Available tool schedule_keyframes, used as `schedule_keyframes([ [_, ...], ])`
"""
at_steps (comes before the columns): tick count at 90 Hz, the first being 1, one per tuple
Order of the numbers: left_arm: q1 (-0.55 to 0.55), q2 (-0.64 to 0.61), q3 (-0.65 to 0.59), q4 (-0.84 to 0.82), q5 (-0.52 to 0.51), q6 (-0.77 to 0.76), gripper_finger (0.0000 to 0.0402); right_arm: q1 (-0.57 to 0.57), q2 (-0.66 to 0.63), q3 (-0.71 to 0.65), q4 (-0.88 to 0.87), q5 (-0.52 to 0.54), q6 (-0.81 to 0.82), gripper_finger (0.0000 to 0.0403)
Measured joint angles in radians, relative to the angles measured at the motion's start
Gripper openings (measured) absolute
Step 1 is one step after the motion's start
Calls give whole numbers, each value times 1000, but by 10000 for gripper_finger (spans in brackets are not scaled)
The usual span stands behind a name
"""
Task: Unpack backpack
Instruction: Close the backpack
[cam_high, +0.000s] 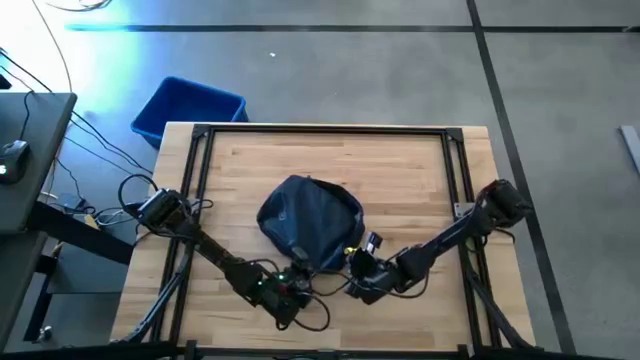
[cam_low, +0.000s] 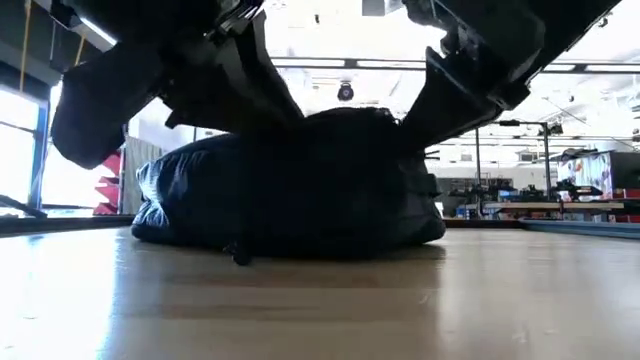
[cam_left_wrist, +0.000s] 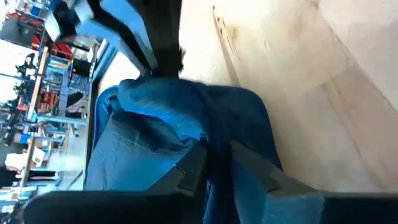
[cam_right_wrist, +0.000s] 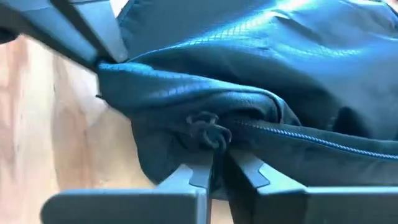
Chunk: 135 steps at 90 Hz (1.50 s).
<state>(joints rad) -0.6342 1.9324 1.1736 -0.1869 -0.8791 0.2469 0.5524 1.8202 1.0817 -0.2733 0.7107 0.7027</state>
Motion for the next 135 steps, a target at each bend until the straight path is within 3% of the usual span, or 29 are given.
schedule_keyframes([
  [20, 0, -1, -41, -310, -157, -242, 5, 44, 1, 0, 67, -88, 7, 1],
  [33, 10, -28, -84, -411, -148, -314, 22, 33, 49, 2, 327, -126, -124, 0],
  [48, -47, -131, -101, -499, -76, -362, 53, -5, 86, 49, 310, -184, -154, 0],
  [58, -111, -223, -100, -466, -40, -390, 80, -17, 90, 60, 301, -189, -174, 0],
  [71, -151, -251, -100, -294, -11, -378, 112, -21, 90, 83, 306, -186, -215, 0],
  [92, -89, -145, -99, -3, -46, -192, 144, -19, 89, 97, 304, -184, -244, 0],
  [112, 10, -51, -100, 34, -32, -274, 147, -5, 87, 97, 294, -185, -255, 0],
  [123, 39, -33, -99, 37, -23, -335, 121, -4, 87, 96, 256, -182, -228, 0],
  [135, 22, -33, -99, 35, -20, -316, 29, -3, 83, 96, 146, -156, -135, 0],
])
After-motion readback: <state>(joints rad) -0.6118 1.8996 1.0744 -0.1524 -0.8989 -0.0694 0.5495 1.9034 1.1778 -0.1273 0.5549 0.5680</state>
